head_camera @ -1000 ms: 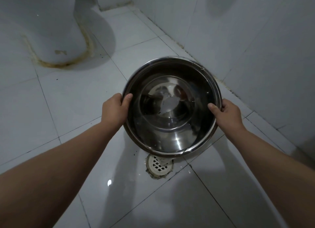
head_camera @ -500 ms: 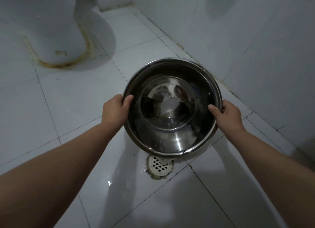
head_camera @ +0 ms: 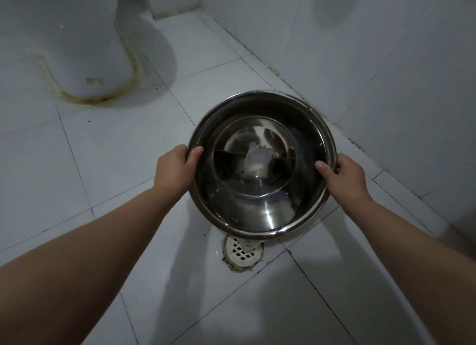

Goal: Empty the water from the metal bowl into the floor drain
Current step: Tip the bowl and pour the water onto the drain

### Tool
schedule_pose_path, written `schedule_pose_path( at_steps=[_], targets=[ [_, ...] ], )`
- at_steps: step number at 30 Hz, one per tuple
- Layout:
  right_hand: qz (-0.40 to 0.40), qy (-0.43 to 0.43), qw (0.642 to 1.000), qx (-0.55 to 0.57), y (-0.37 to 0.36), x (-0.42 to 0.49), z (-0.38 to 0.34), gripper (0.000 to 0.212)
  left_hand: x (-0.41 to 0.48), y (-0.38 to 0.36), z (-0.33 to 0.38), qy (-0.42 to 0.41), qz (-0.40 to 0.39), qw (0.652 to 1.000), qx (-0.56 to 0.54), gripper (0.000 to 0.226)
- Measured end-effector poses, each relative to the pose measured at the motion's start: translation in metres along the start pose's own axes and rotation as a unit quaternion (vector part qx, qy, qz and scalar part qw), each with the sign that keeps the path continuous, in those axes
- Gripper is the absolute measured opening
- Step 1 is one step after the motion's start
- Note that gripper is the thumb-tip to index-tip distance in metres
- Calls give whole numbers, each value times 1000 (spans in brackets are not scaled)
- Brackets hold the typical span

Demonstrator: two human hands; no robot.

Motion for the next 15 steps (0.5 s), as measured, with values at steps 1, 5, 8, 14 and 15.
schedule_pose_path(
  at_steps=[1,5,8,14,15],
  targets=[
    [0,1,1000,-2,0,0,0,24,0,0,-1,-1,-1,1000,-1,38],
    [6,2,1000,-4,0,1,2,25,0,0,-2,-10,-4,1000,6,38],
    [8,2,1000,-2,-1,1,3,24,1,-1,-3,-9,-5,1000,9,39],
    [6,8,1000,-7,0,0,2,24,0,-1,-4,-5,-6,1000,5,38],
    [6,10,1000,-9,0,0,2,24,0,-1,-4,-5,-6,1000,5,38]
  ],
)
Point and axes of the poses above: each hand's wrist, its own x-axis towards the middle knuckle, its own y-axis out of the back of the hand, z = x × y, the point moved 2 cm from there along x, towards the middle knuckle, and after that the axes turned 7 degrees about -y, right-handed, at the moved point
